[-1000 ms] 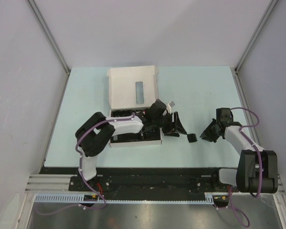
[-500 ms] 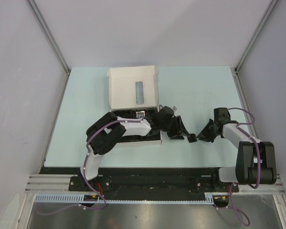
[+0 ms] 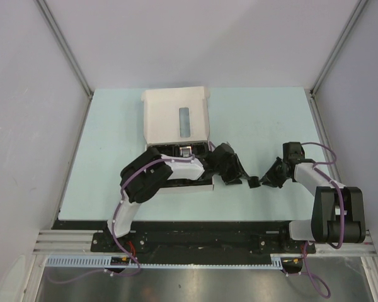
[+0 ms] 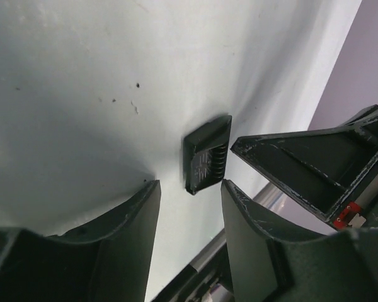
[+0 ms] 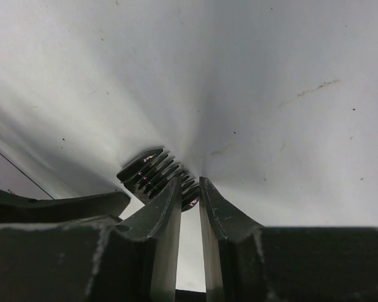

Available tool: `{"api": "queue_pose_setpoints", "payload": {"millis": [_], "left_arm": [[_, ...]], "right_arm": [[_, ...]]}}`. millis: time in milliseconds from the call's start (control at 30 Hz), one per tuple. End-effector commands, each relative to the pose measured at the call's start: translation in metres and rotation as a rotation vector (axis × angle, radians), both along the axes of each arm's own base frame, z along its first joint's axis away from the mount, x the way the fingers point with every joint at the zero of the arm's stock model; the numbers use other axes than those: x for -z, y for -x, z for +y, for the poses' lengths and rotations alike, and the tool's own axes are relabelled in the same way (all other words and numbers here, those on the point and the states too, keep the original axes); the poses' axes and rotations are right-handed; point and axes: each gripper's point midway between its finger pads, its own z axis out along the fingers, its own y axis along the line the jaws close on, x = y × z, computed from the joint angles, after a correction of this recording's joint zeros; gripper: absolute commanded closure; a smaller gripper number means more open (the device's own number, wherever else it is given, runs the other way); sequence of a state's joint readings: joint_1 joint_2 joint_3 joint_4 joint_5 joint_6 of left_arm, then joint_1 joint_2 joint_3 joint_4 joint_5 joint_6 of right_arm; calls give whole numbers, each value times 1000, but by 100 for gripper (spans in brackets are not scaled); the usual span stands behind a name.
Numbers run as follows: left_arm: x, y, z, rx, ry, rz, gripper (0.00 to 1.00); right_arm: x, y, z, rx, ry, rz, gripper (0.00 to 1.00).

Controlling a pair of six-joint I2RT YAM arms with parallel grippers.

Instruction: Sort the hair-cutting tools

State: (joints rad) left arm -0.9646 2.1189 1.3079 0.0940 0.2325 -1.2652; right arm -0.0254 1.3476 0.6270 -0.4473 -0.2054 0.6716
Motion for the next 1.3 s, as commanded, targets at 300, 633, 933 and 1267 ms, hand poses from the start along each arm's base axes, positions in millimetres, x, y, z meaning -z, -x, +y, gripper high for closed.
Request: {"api": "queue_pose_setpoints", "payload": {"millis": [300,633,933,1267], "left_arm": [[-3,-8,-27,-39,35,-56,52],[11,-1,-28,-64,65,34,68],[-2,-7,-40,-31,103,-19,77],[-15,-10,-42,0,120,-74,100]], "right_arm": [[-16,-10,4,-9,-38,-44,78],[-9,-3,5,-22,-38,-2,78],[-4,0,10,-42,-64,19,79],[-4,-2,13,-46,-90,16,79]]}}
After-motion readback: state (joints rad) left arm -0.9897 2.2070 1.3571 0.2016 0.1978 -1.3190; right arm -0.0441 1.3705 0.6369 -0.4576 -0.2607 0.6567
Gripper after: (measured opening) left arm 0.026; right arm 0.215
